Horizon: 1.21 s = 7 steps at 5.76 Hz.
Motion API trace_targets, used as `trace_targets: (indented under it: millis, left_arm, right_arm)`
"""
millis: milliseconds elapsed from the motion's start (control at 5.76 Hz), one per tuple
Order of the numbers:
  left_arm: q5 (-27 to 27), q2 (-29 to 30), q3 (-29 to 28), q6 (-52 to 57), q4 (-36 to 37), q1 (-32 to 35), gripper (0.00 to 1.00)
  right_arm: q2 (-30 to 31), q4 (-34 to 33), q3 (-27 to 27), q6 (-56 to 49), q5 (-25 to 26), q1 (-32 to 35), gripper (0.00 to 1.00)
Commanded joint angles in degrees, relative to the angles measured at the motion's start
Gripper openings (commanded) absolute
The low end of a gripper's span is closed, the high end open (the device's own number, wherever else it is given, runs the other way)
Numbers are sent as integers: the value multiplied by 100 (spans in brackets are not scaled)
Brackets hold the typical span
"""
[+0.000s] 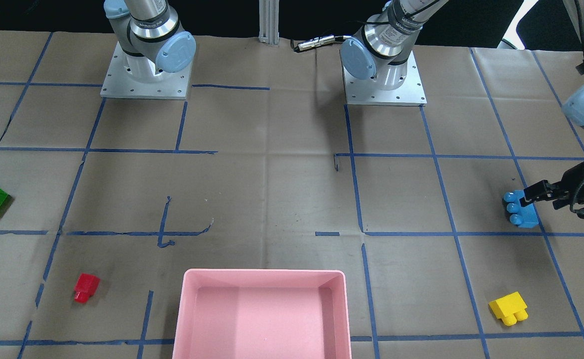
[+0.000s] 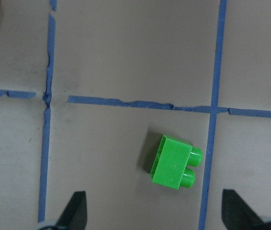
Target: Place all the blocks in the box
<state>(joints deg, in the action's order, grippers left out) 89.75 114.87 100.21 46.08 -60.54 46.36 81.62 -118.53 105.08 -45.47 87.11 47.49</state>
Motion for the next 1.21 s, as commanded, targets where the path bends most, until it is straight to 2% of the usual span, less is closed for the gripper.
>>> trace_targets:
  millis: [0,174,347,521,868,1041]
  left_arm:
    - [-10,394,138,23,654,153,98]
    - [-1,413,209,24,875,180,98]
    - [7,396,235,32,886,180,98]
    - [42,326,236,50,877,180,98]
    - [78,264,315,94,868,154,98]
    - [78,264,323,94,860,154,97]
  right_arm:
    - [-399,-722,362,389,7,-299,91]
    - [-523,-759,486,390,-10,-450,92]
    - [-663,-855,496,381,-262,-460,97]
    - [-813,-1239,540,373,-474,-460,96]
    - [-1059,-2039,750,364,-476,-512,94]
    - [-1104,-2077,821,364,-476,-565,94]
